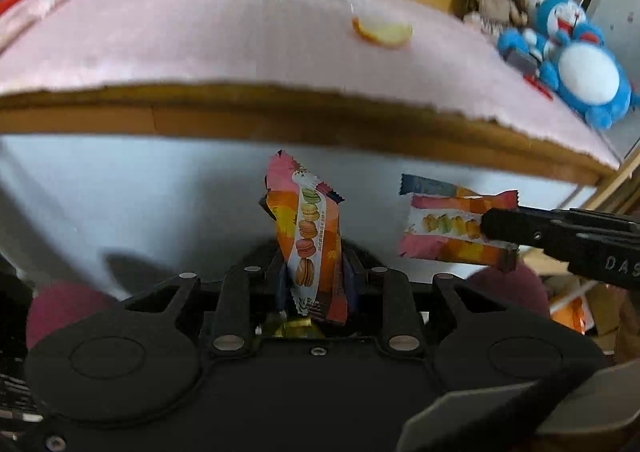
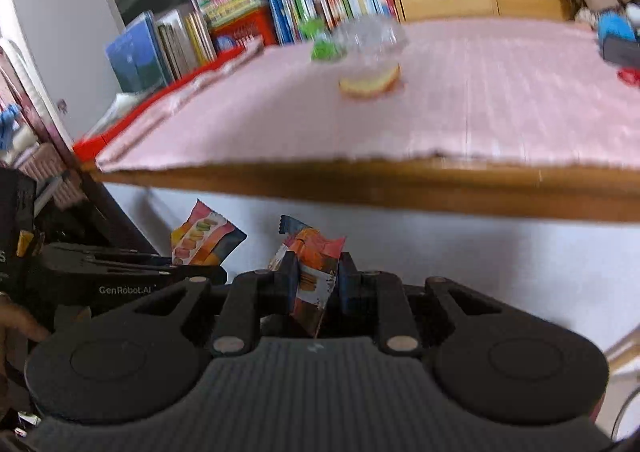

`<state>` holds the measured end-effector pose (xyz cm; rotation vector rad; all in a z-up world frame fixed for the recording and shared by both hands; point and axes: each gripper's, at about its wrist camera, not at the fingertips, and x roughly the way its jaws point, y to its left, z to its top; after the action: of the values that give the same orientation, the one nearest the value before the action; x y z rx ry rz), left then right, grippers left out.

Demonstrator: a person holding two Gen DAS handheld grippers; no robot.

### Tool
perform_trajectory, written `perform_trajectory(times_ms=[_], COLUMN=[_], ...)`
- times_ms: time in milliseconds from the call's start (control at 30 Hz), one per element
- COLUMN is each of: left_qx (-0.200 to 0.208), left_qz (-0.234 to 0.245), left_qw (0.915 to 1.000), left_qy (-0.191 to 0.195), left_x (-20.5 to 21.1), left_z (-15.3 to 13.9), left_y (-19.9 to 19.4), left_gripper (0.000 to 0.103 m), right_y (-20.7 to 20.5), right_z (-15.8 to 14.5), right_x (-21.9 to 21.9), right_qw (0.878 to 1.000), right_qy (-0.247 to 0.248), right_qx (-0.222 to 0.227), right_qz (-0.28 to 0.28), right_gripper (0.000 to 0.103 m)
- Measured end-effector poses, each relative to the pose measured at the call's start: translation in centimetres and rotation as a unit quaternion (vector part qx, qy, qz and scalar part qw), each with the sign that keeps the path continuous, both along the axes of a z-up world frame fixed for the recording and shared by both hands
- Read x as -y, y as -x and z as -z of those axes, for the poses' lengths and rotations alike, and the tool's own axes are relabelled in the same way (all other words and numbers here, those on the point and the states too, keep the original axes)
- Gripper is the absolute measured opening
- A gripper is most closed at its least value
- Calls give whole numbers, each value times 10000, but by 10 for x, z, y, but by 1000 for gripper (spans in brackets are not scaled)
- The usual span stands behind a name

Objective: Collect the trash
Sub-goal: 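Carry both held bags down into the trash bin and open both tools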

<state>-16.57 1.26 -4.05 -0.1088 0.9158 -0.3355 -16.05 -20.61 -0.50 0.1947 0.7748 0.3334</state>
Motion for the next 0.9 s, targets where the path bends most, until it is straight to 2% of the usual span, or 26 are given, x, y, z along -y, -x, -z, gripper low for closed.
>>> perform_trajectory(times_ms=[367, 567, 667, 800, 900], left_qx=[-1003, -1305, -1463, -1461, -1458], left_qz=[130, 127, 58, 44, 43], left_qw=[9942, 9906, 9878, 9874, 9875], left_qy=[-379, -378, -527, -610, -591], left_x=[17, 23, 25, 27, 27], left_z=[73, 97, 108, 110, 110], left_y=[-24, -41, -51, -58, -57], left_gripper=[26, 29, 30, 35, 45], right_y=[-28, -44, -54, -60, -63], right_z=[77, 107, 122, 129, 127], right_x=[-6, -11, -11, -8, -7], right_qw=[9946, 9909, 9882, 9870, 9874], right_qy=[255, 370, 329, 239, 214], right_qx=[-991, -1288, -1484, -1567, -1536], right_qz=[159, 140, 182, 279, 304], right_gripper=[26, 26, 24, 25, 29])
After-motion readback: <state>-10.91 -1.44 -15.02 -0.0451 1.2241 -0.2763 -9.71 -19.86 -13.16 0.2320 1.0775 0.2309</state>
